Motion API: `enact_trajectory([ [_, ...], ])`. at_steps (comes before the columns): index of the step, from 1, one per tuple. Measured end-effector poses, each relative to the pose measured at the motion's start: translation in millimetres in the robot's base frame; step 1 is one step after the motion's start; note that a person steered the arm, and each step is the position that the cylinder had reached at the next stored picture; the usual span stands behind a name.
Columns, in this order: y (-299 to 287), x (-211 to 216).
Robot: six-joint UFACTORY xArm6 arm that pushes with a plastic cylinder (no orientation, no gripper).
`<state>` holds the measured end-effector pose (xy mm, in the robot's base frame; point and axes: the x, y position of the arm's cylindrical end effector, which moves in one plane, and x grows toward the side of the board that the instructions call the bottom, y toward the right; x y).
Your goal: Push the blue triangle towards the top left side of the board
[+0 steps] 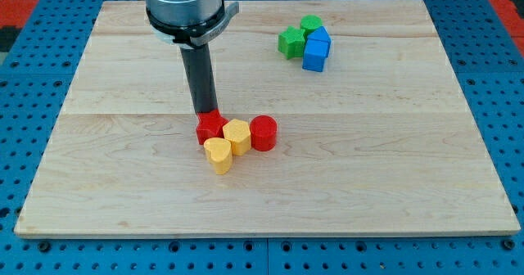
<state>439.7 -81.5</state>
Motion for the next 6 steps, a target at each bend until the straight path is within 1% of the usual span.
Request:
enact_trajectory([
  [1, -1, 0],
  [2, 23, -1],
  [3, 114, -3],
  [4, 202, -30],
  [5, 223, -85],
  [6, 225, -126],
])
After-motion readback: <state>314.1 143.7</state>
